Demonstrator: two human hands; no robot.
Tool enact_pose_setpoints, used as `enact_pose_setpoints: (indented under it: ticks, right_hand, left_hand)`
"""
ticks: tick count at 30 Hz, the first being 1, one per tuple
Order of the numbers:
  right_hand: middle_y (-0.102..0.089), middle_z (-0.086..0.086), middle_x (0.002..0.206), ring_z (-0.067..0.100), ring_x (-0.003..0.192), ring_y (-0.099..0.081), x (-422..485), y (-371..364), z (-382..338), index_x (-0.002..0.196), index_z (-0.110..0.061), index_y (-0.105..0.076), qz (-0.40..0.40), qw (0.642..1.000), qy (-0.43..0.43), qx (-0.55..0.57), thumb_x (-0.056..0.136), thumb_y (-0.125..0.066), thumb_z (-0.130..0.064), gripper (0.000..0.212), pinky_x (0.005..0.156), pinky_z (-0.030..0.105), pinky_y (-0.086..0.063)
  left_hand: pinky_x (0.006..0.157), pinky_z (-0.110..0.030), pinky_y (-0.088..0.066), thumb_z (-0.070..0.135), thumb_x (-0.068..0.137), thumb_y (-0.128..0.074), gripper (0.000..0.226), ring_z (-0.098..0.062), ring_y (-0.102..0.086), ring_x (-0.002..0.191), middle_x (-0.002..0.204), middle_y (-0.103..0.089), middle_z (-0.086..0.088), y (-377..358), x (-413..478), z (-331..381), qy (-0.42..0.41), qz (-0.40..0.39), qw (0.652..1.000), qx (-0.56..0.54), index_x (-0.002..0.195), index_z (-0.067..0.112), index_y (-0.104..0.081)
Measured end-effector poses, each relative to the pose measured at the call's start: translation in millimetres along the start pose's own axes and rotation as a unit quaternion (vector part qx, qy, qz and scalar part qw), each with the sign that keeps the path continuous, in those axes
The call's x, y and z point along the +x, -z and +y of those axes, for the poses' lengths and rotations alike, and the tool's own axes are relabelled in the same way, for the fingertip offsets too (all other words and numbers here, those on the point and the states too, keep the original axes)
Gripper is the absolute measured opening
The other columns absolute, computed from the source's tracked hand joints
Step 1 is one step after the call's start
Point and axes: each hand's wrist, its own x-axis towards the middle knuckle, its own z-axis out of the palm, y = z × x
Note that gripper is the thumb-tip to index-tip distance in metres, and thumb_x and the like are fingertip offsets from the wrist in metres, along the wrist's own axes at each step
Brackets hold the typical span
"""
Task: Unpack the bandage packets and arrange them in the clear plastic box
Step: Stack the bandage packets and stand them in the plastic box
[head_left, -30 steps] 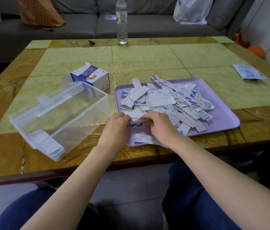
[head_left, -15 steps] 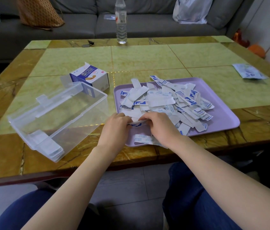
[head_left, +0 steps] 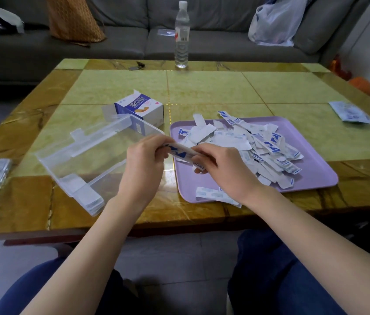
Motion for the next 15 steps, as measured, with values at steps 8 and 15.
enact_pose_setpoints:
  ticks: [8, 15]
  right_hand:
    - [-0.067, 0.003, 0.074, 0.018, 0.063, -0.057, 17.7, -14.8, -46.9, 0.097, -0.010, -0.071, 0.047, 0.981, 0.139, -0.131, 0.090, -0.058, -0.020, 0.018, 0.059, 0.038, -0.050]
    - [-0.069, 0.013, 0.070, 0.026, 0.061, -0.058, 47.5, -36.4, -92.7, 0.093, -0.013, -0.075, -0.001, 0.990, 0.129, -0.061, 0.091, -0.058, -0.017, 0.018, 0.057, 0.034, -0.044]
  left_hand:
    - [0.065, -0.007, -0.040, -0.009, 0.082, -0.057, 0.026, -0.008, -0.058, 0.071, 0.077, -0.061, 0.008, 42.0, -8.3, -9.9, 0.002, 0.018, 1.000, -0.013, 0.090, 0.013, -0.067]
    - [0.071, -0.004, -0.039, 0.005, 0.089, -0.057, 0.017, -0.003, -0.055, 0.079, 0.089, -0.060, 0.009, 89.9, -16.8, -26.6, 0.010, 0.094, 0.995, -0.014, 0.102, 0.014, -0.063]
